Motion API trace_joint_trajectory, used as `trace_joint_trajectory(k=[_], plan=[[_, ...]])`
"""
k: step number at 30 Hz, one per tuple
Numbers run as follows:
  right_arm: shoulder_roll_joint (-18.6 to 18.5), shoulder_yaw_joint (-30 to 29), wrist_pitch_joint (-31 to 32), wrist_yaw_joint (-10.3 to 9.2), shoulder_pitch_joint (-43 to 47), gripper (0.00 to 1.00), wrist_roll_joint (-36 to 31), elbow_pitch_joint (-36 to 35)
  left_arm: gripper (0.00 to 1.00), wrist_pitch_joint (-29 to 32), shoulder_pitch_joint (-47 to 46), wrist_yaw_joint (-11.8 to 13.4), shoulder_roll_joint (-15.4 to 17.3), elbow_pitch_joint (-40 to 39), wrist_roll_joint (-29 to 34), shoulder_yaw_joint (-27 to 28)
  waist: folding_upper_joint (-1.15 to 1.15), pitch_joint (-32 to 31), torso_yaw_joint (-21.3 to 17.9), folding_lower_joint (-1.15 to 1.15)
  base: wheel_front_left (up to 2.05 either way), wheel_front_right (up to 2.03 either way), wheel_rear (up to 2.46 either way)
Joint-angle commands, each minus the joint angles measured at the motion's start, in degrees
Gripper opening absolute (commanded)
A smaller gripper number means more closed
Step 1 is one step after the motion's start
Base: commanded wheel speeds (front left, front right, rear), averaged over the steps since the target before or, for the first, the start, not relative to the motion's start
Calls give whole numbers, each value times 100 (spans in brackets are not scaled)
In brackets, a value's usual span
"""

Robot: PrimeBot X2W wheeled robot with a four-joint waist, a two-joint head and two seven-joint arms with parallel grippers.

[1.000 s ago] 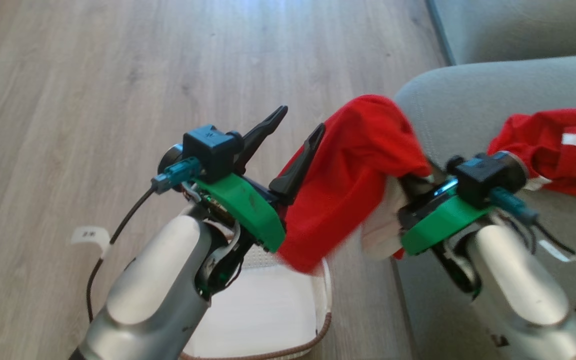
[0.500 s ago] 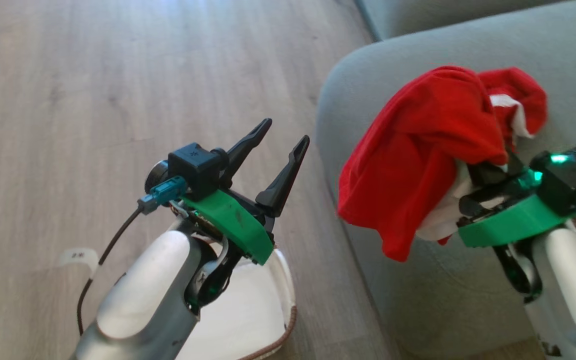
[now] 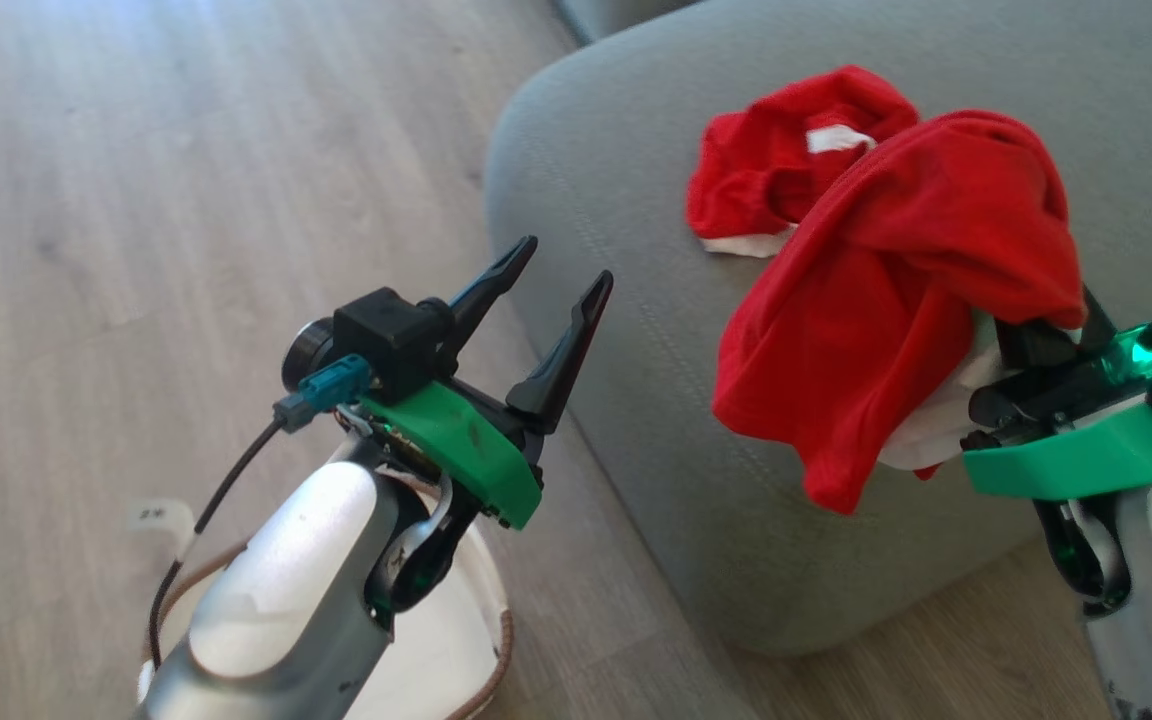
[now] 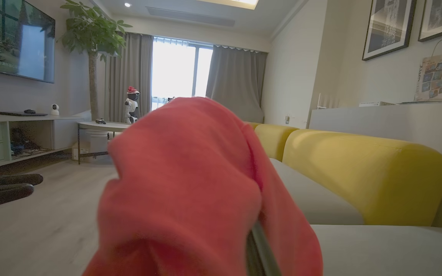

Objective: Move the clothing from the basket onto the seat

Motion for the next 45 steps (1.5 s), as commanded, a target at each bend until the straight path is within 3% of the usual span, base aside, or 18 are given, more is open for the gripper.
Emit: trace_joint_trajectory(k=[1,8,21,30,45], plan=[[11,17,-38,-1,-17,0,-46,-249,100,-54,-314,15,128,-192,54,192,0,77,-251,0,0,0,0],[97,-166,-38,-1,144,0,-76,-470,100,-55,-373,15,111,-166,56,143,0,174,-693,0,0,0,0],[154,-534,-38,-1,353,0,-99,-663,100,-69,-603,-67,16,-11,60,5,0,431,-757,0,0,0,0],[-248,-247,-36,-1,-656,0,210,185,100,47,-739,-44,79,-88,105,-36,0,802,-694,0,0,0,0],[-1242,-81,-38,-1,-3262,0,777,2124,100,558,-1589,-150,80,-376,366,-282,0,2320,142,0,0,0,0]])
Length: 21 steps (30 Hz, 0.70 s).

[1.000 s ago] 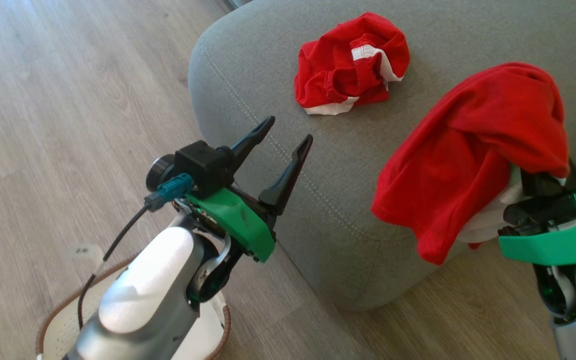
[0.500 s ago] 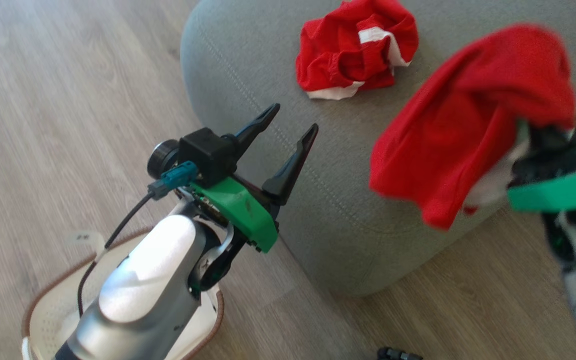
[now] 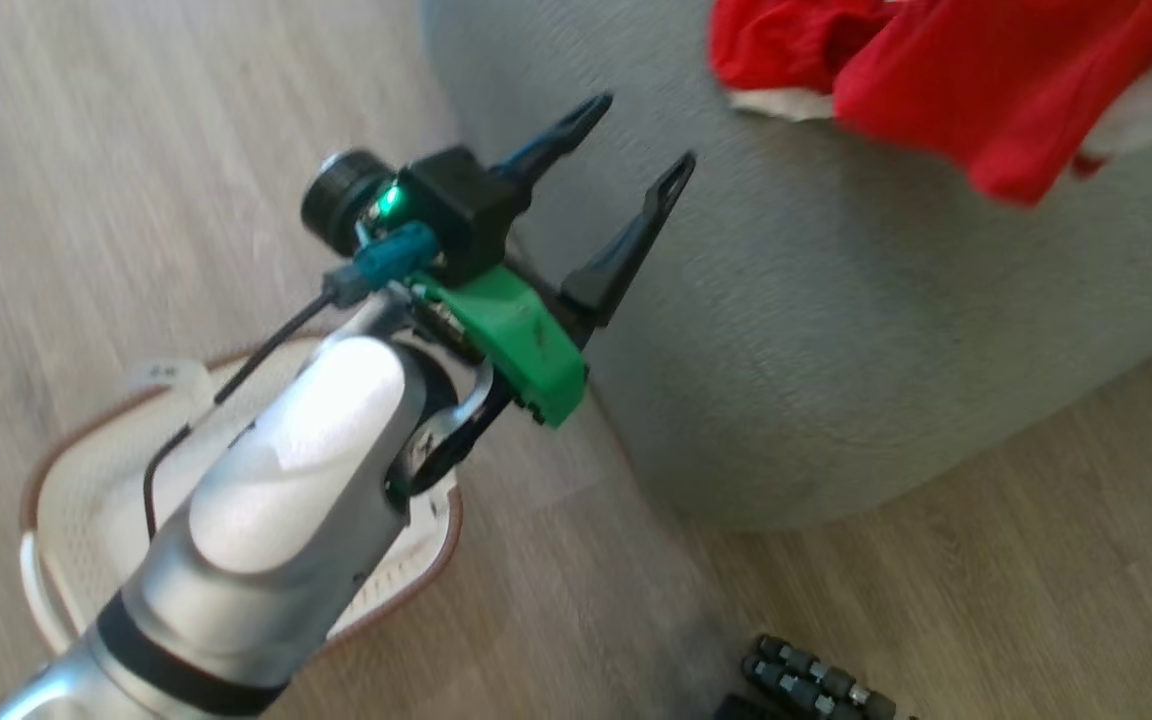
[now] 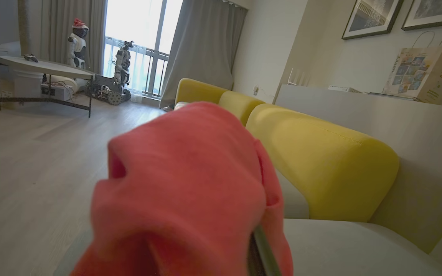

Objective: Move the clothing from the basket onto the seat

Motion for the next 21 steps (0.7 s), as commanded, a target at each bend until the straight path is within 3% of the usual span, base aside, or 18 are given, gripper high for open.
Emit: trace_joint_trajectory(k=[1,11,21], plan=[[-229,44,-36,-2,-216,0,59,1,100,13,-282,-50,51,-212,80,109,0,418,337,-1,0,0,0],[-811,418,-37,-2,-1218,0,339,1716,100,-84,-658,-161,-125,-168,172,-98,0,982,862,-1,0,0,0],[-805,1434,777,-2,-1524,0,747,3073,100,-271,-773,-189,-252,32,125,-165,0,1149,1180,-1,0,0,0]])
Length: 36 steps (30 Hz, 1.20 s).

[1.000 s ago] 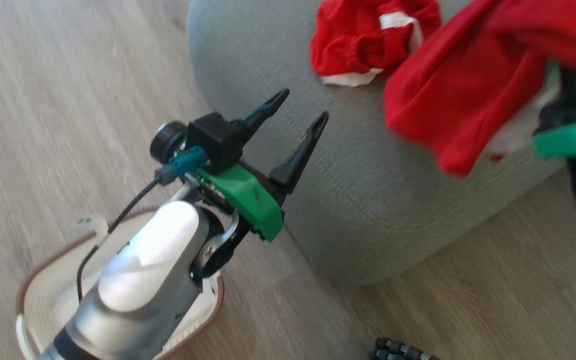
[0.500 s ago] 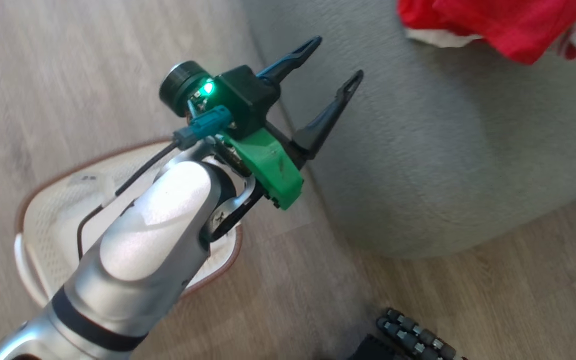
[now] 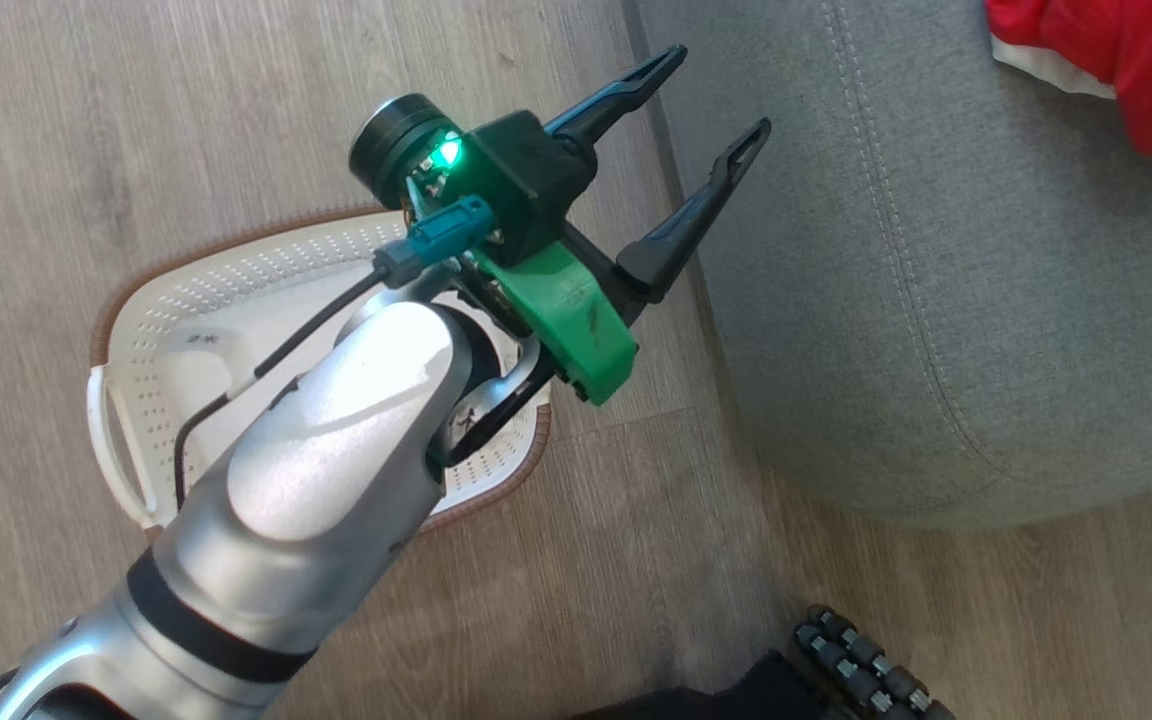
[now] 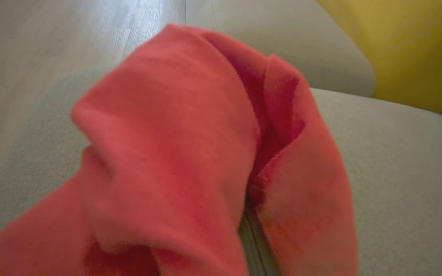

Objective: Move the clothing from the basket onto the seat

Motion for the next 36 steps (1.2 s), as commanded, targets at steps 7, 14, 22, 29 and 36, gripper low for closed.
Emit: trace_joint_trajectory(k=[7,14,22,29,36], plan=[[-268,657,497,-2,-138,100,562,229,100,-197,-225,-29,-13,-42,-40,161,0,-198,47,-1,0,0,0],[-322,1255,1013,-2,-83,100,965,162,100,-318,-87,-21,14,76,-140,180,0,-590,-85,-1,0,0,0],[-660,2034,1480,-2,229,100,1611,-304,100,-460,205,42,86,212,-314,248,0,-1242,-292,-1,0,0,0],[-1061,2538,1522,-2,429,100,2040,-838,100,-580,642,183,261,205,-488,358,0,-1962,-506,-1,0,0,0],[-1492,2729,1299,-2,622,100,2196,-1321,100,-659,1015,355,381,81,-627,462,0,-2509,-508,-1,0,0,0]])
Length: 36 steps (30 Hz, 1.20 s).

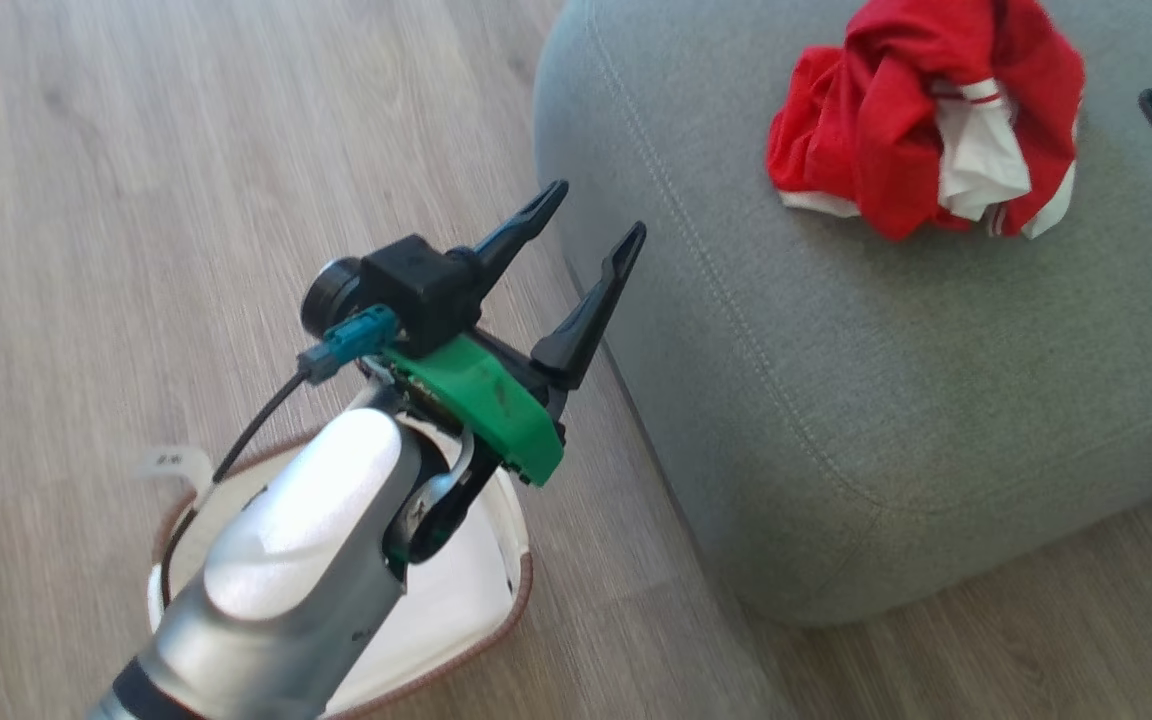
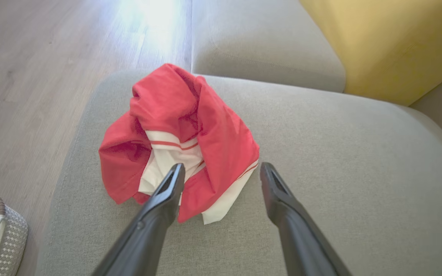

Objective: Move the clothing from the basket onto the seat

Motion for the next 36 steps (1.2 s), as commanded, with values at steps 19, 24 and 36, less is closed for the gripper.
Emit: trace_joint_trajectory(k=[19,24,36], plan=[[-386,-1563,-1231,-2,1830,100,-414,-1372,100,-186,870,609,680,-770,-238,632,0,-962,756,0,0,0,0],[11,-2628,-1456,-2,2719,100,-881,-1708,100,-290,1126,811,807,-898,-292,802,0,-1108,1073,0,0,0,0],[1786,-4461,-1477,-2,4791,100,-2311,-3451,100,-652,1948,1408,1176,-956,-305,1295,0,-1285,1598,0,0,0,0]])
